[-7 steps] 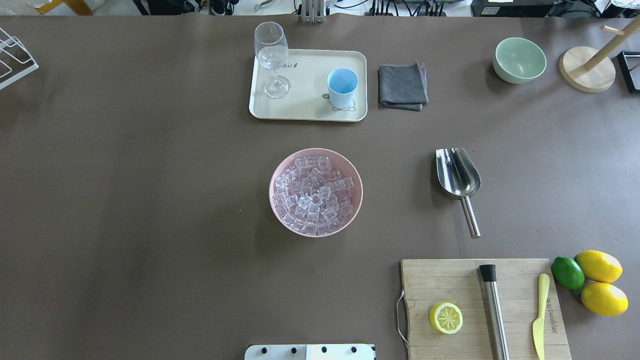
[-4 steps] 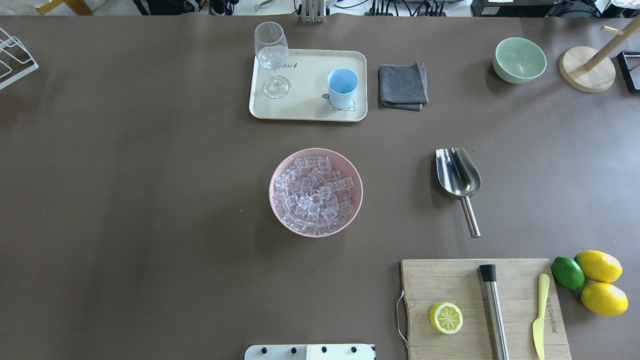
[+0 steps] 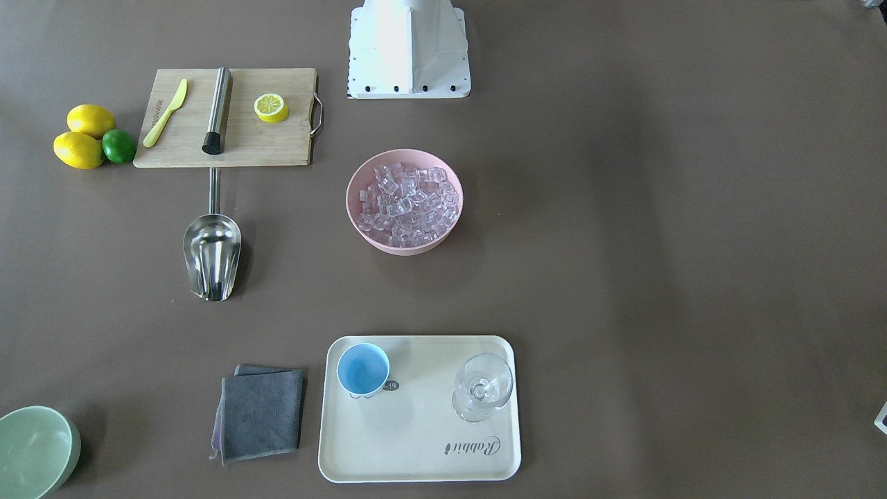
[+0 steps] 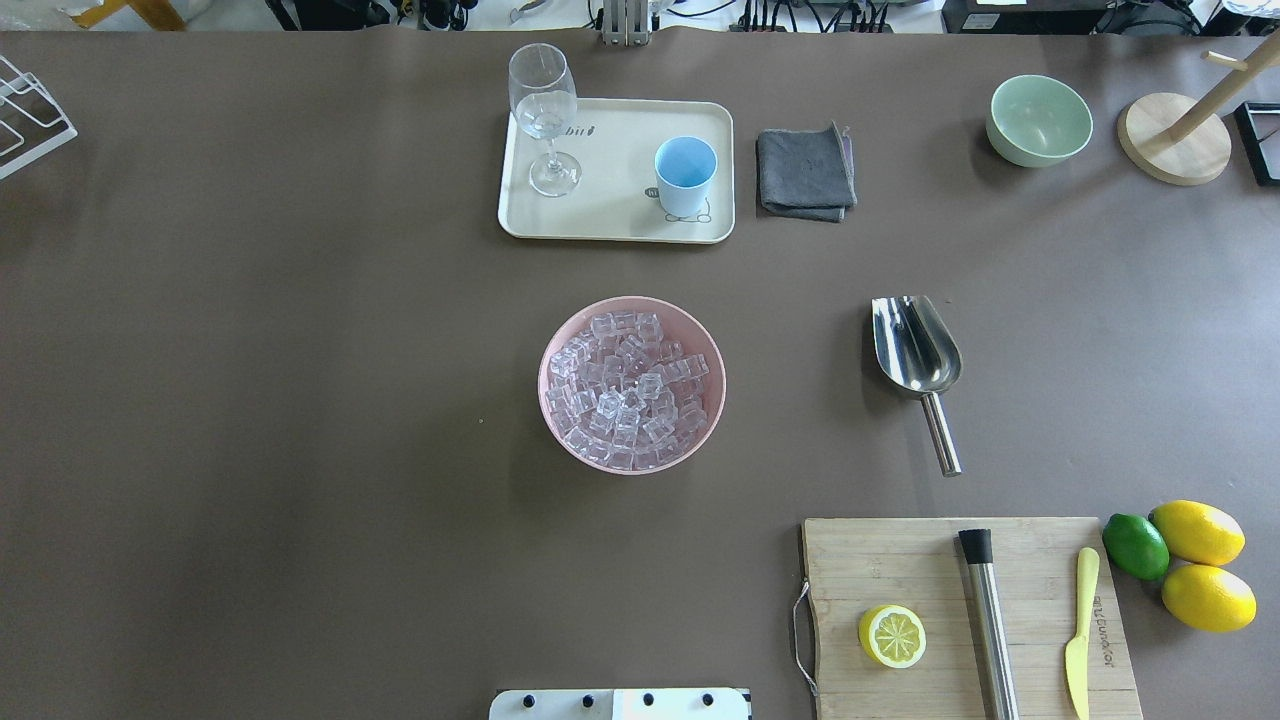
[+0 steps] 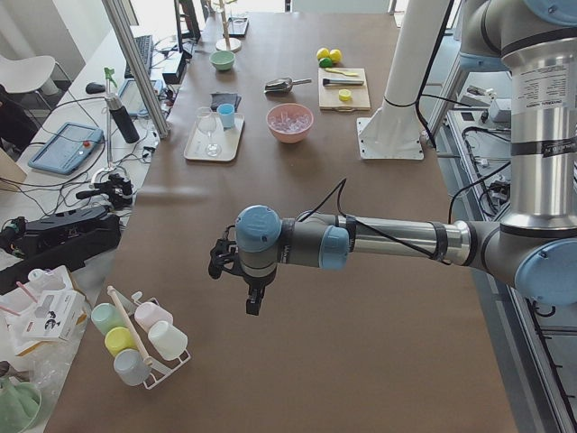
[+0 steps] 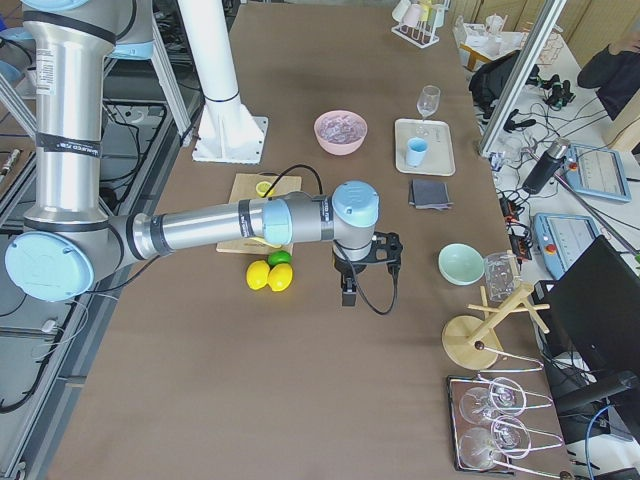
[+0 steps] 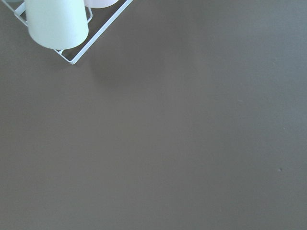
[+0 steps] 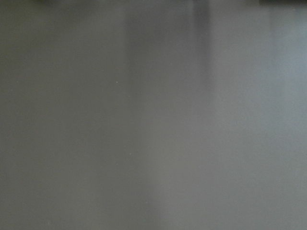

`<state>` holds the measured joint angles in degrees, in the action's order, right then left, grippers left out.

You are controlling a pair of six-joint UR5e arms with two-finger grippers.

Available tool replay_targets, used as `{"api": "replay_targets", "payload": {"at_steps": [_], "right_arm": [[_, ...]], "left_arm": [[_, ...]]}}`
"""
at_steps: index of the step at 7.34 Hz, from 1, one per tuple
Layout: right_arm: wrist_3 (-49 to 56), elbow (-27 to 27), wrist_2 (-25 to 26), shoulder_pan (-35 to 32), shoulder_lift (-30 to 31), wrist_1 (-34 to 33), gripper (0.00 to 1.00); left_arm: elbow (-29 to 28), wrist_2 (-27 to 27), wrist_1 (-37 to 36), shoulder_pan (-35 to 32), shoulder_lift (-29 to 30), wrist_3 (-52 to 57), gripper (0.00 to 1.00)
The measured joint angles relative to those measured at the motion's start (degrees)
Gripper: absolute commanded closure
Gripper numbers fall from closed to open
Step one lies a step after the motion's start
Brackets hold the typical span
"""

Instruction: Put ice in cup with scoop

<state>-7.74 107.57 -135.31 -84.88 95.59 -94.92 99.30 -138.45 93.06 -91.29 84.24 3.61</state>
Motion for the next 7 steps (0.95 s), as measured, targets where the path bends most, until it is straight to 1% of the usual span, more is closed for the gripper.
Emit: {"api": "replay_targets", "payload": {"at_steps": [2,3,4,6,7], "right_arm": [[-11.92,5.31,-0.13,8.64,-1.06,0.0,0.0],[-18.69,6.62,0.21,13.41,-3.5,0.0,0.0],[-25.44,7.2,1.63,18.59,-6.54,0.0,0.0],[-34.98,7.51,7.18,29.31,-11.84,0.06,0.0],[-38.3,7.5,9.95,34.38,-13.32,0.7,0.0]], "left_arm": [[2.28,-0.05,0.07,1.94,0.21,0.23,0.02],[3.71,0.01,0.11,3.4,0.51,0.29,0.02],[5.01,0.22,0.09,5.1,1.34,0.28,0.02],[6.25,0.23,0.28,7.51,3.06,0.23,0.02],[6.43,0.17,1.44,8.6,3.37,0.24,0.02]]}}
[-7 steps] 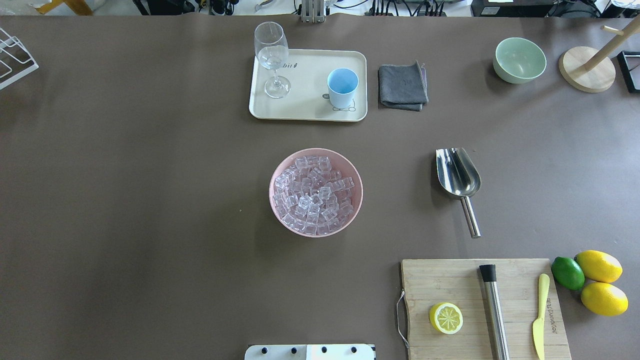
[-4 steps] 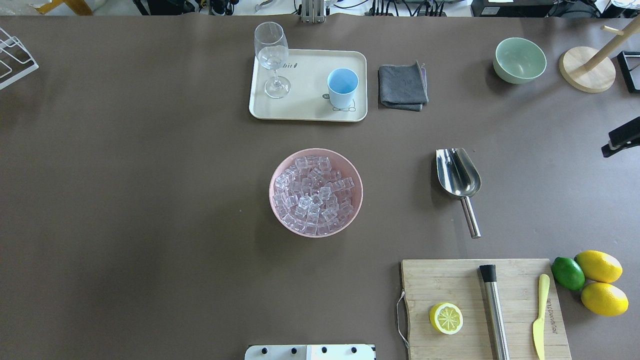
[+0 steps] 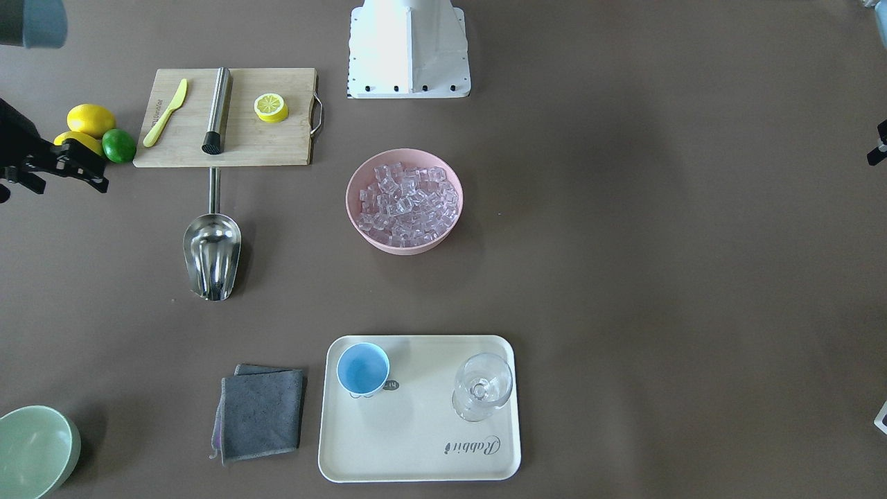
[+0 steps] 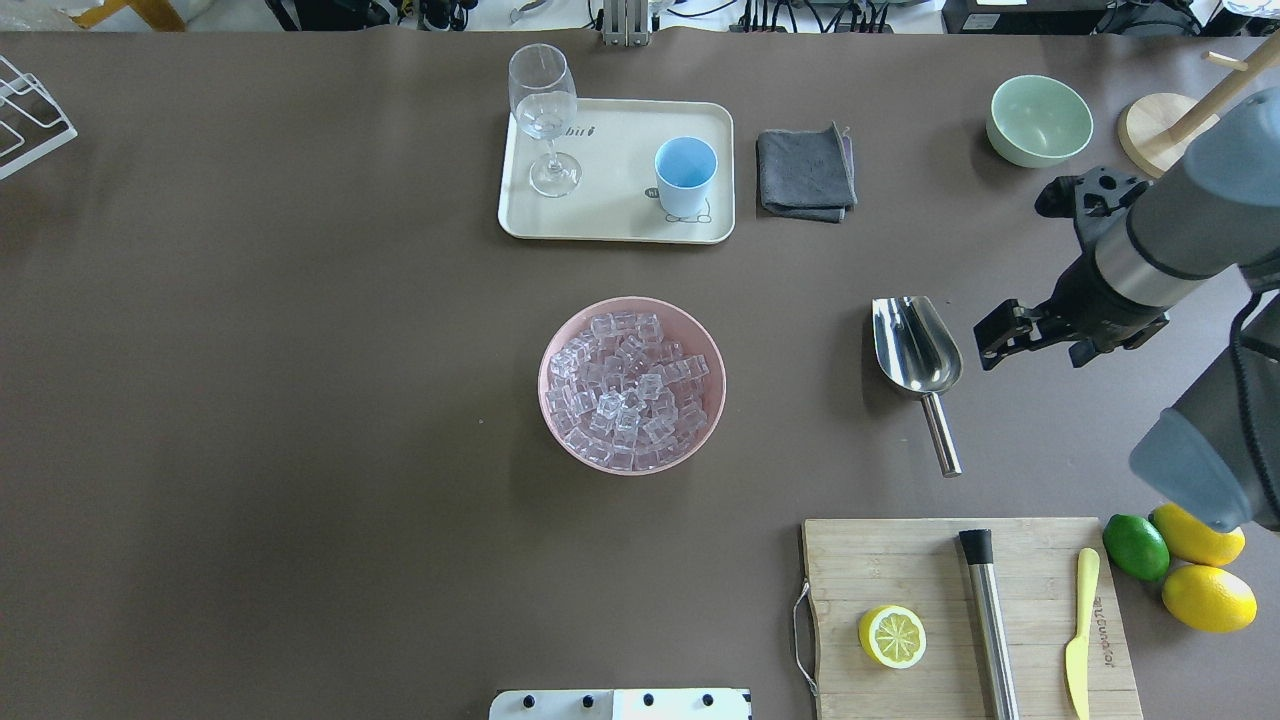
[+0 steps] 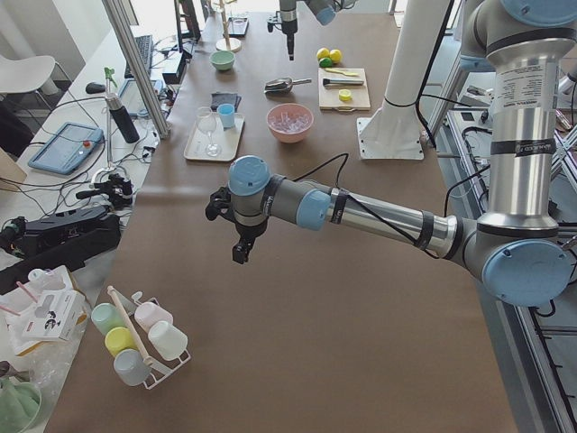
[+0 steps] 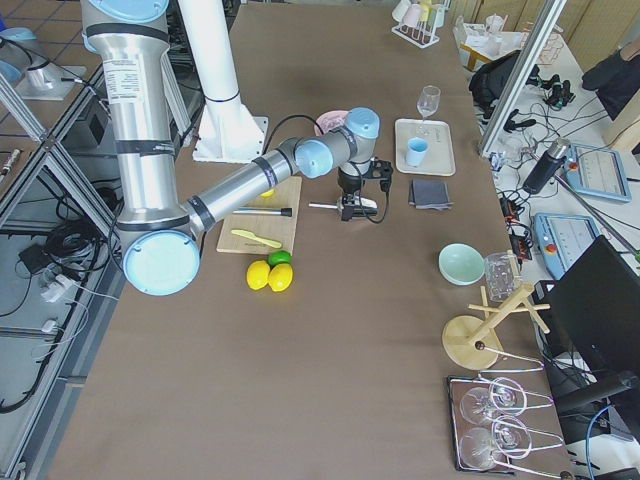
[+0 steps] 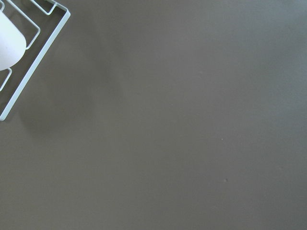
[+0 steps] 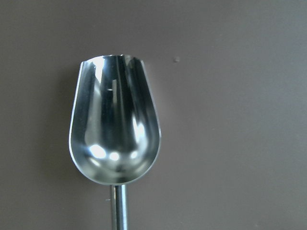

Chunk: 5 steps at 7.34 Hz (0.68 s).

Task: Put ice in cup with scoop
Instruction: 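Reach the right gripper down to the metal scoop handle and grasp it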

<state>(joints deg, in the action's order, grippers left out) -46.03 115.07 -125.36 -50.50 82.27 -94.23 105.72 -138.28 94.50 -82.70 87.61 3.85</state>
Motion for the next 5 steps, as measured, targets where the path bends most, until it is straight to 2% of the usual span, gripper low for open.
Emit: {"api": "replay_targets", "payload": {"at_steps": [2,5], "right_arm": [[-5.96,-0.52,4.87,9.05,-0.61,3.32,0.0],[-10.03,-4.05,7.72,13.9,0.48,9.58,0.02]], "left_arm": [[0.89,0.37,4.52,4.33,0.15,-0.05,0.02],[4.53,3.83,8.77,12.63,0.63,0.26,0.02]]}}
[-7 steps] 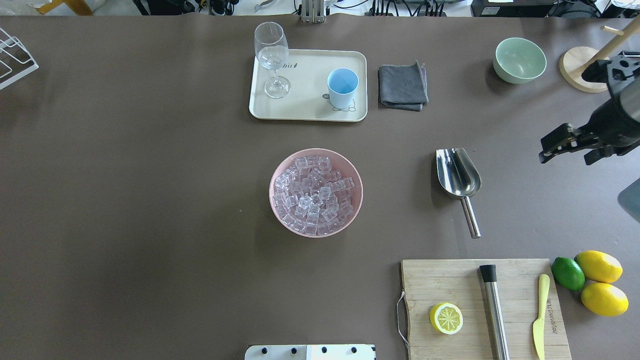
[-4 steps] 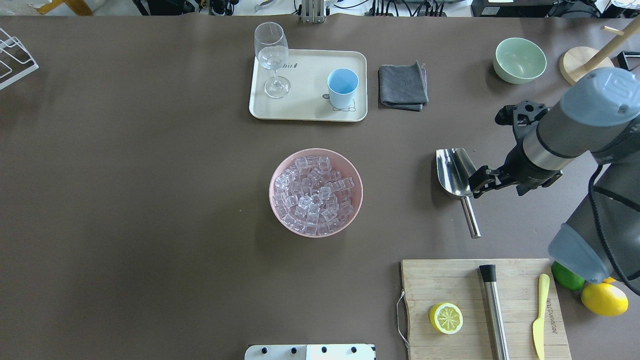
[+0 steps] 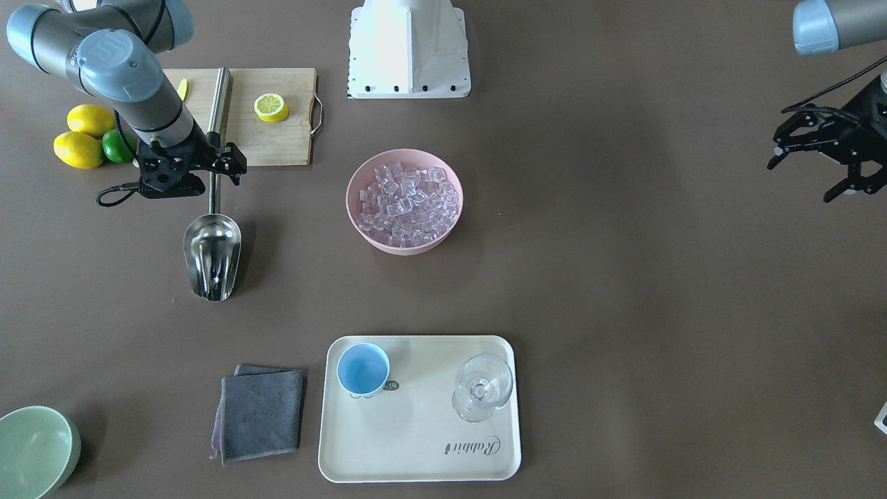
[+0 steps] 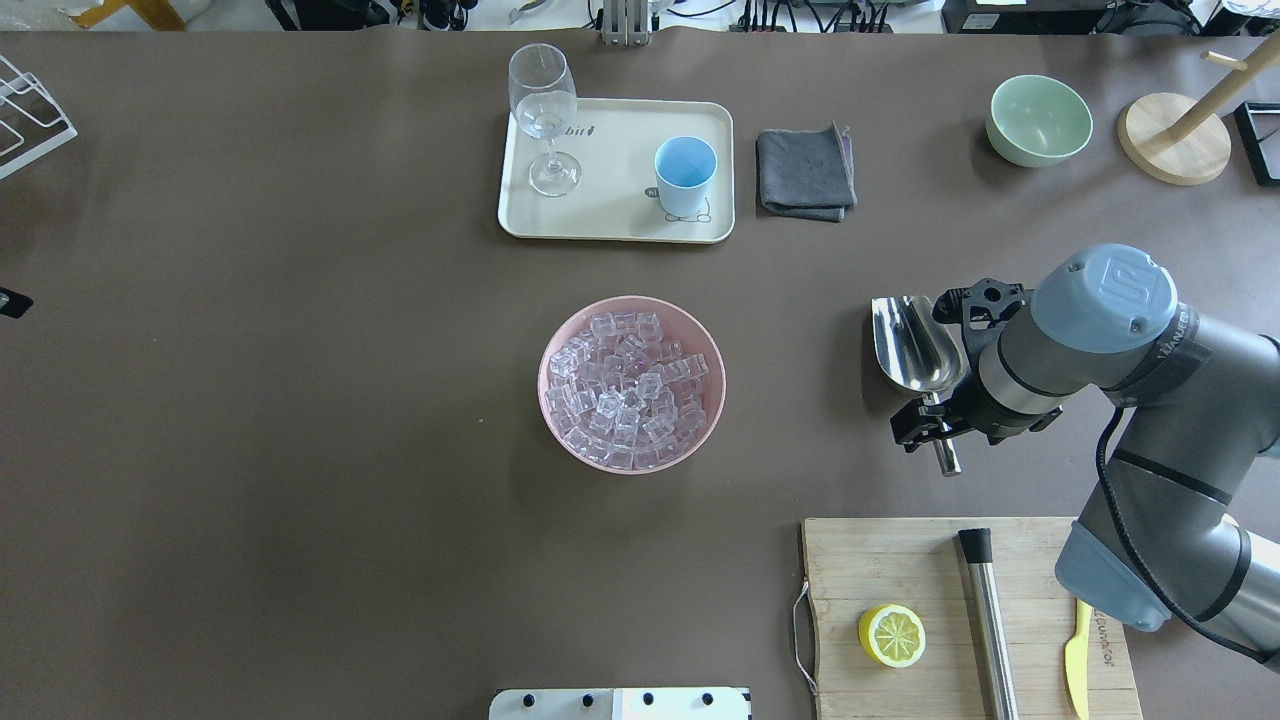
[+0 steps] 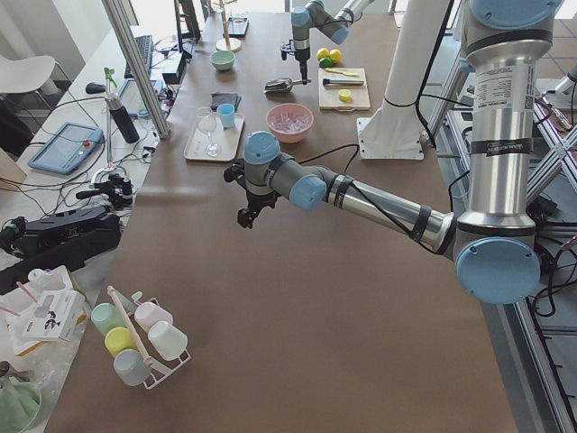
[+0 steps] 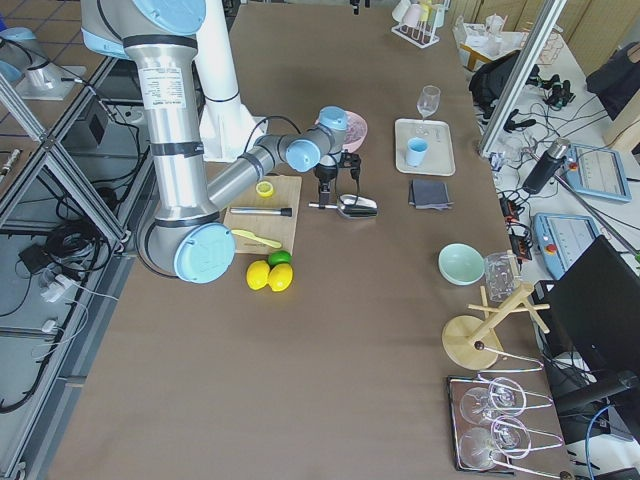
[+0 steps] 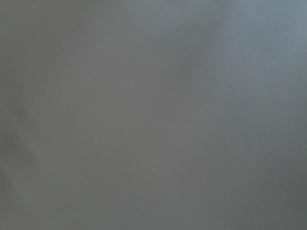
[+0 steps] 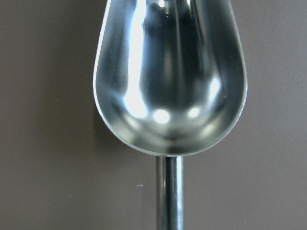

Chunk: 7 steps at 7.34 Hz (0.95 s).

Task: Put ice in cup with scoop
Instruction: 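Reach the right gripper down to the metal scoop handle and grasp it, then lift the scoop with the right gripper while the left gripper moves beside the pink bowl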

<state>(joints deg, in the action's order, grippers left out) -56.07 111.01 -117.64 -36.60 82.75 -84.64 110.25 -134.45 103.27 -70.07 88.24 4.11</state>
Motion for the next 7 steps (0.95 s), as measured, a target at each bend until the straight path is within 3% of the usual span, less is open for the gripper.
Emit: {"api": "replay_targets", "payload": {"at_steps": [2,7], "right_arm": [[-1.24,-2.85,0.25,0.53,0.64,5.45,0.14],[-4.9,-3.35,-0.31,0.65,0.74,6.49,0.2]], "left_arm": [[0.21,1.29,2.09,6.13,1.78,-0.07,0.02],[-0.77,9.52,20.48,20.93,4.69,-0.34,0.02]]}}
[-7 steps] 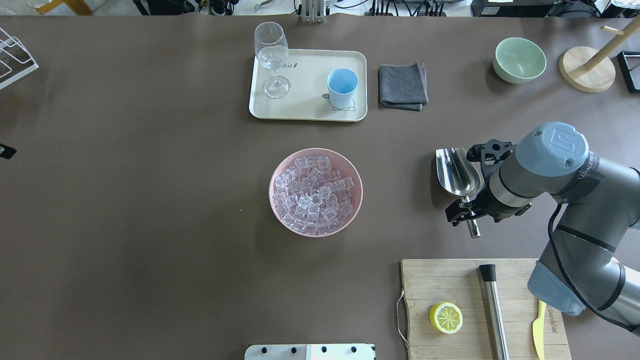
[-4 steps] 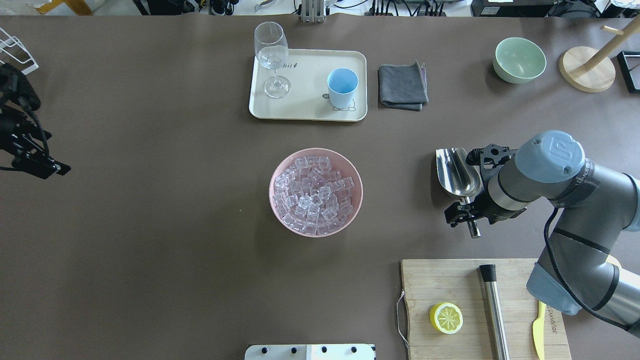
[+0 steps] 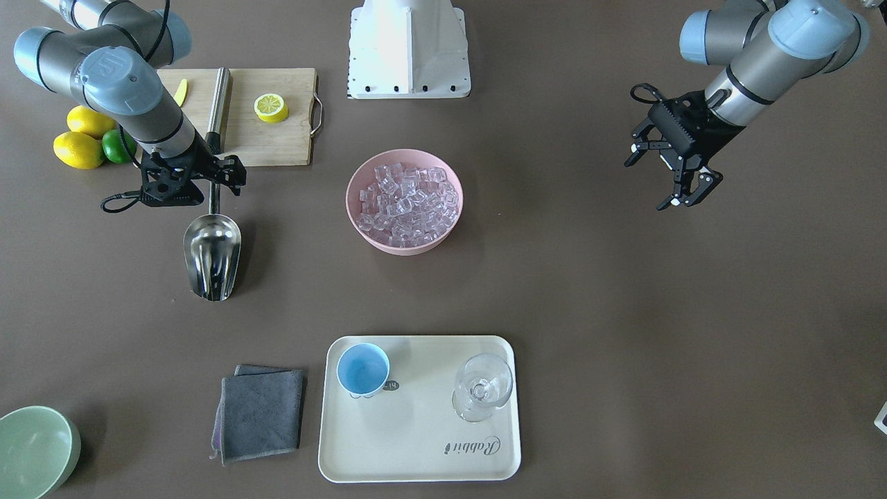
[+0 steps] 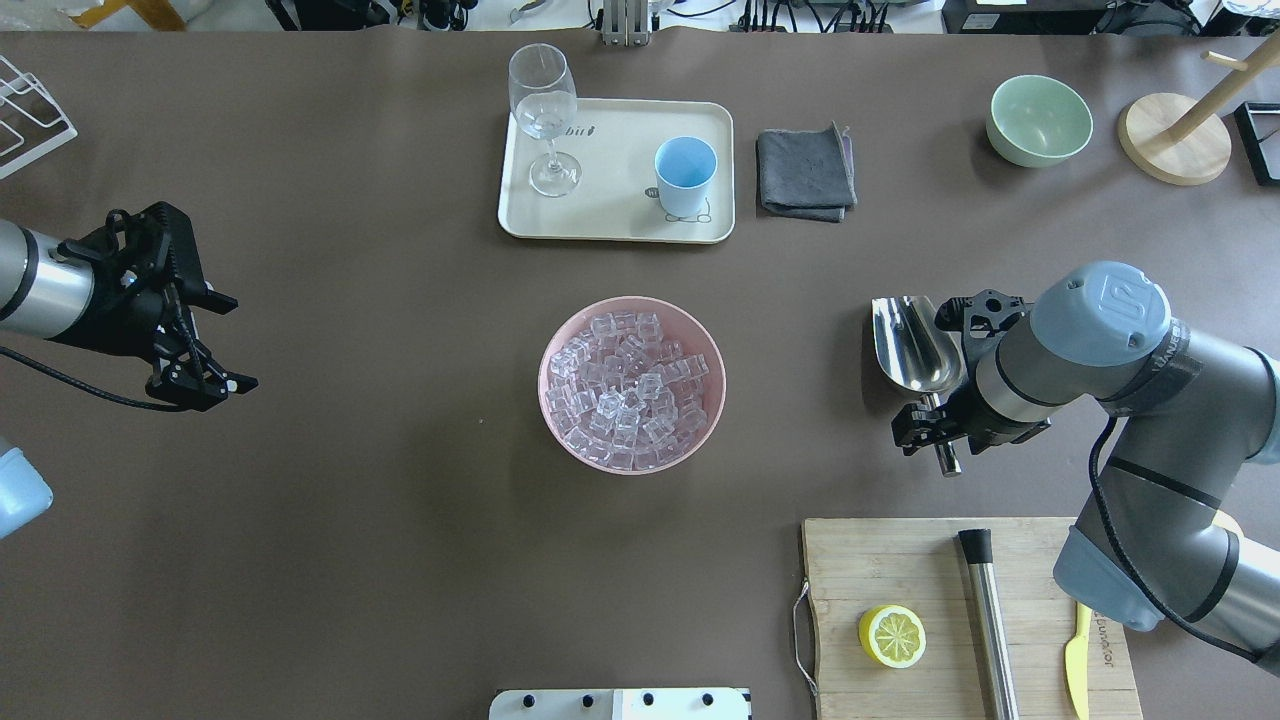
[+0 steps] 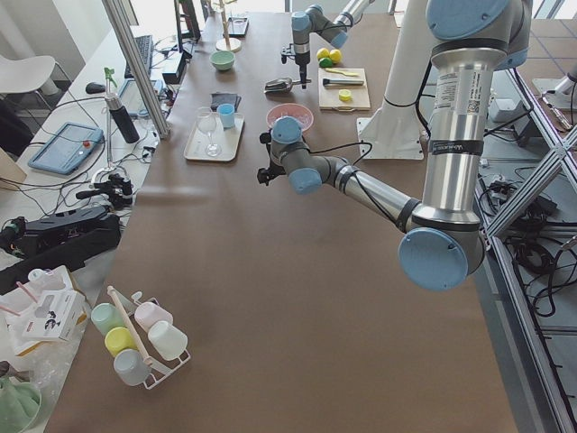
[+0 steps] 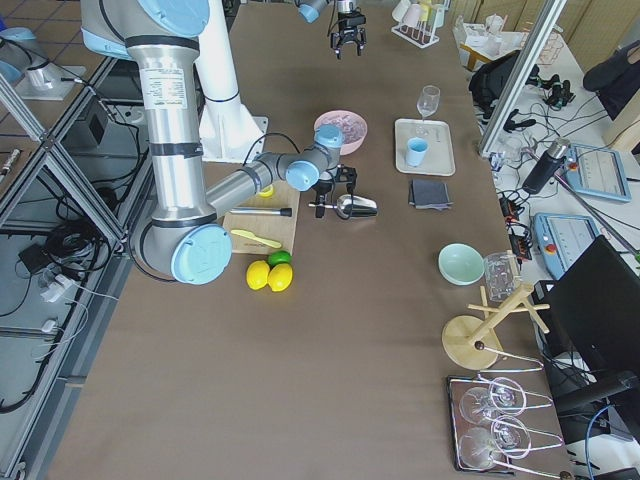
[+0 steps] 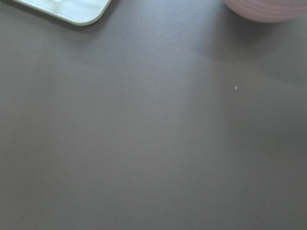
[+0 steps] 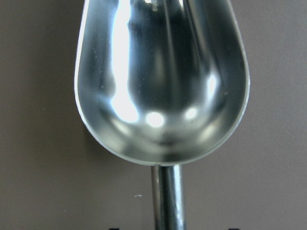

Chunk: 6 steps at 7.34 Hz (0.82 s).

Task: Put ice in cup with scoop
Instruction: 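Lift the scoop with the right gripper while the left gripper moves beside the pink bowl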

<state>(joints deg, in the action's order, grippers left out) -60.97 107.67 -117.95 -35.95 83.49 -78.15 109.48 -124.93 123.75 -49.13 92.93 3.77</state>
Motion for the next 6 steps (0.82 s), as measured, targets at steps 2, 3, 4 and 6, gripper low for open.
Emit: {"api": "replay_targets", "payload": {"at_steps": [2,3,4,6], "right_arm": [[-0.21,0.27,-0.17,0.0,0.0,-0.27,0.88],[-0.21,0.33,-0.28,0.0,0.0,-0.32,1.0],[-0.21,0.45,-0.36,0.0,0.0,-0.33,1.0],[-0.23,0.68,-0.58,0.0,0.05,-0.49,1.0]], "left_arm": [[0.45,2.8,3.39,2.42,0.23,-0.12,0.02],[-0.55,3.14,4.59,4.45,1.37,-0.05,0.02],[-2.69,3.54,8.45,7.31,2.76,0.07,0.02],[-6.83,3.89,15.86,9.97,4.63,0.07,0.02]]}}
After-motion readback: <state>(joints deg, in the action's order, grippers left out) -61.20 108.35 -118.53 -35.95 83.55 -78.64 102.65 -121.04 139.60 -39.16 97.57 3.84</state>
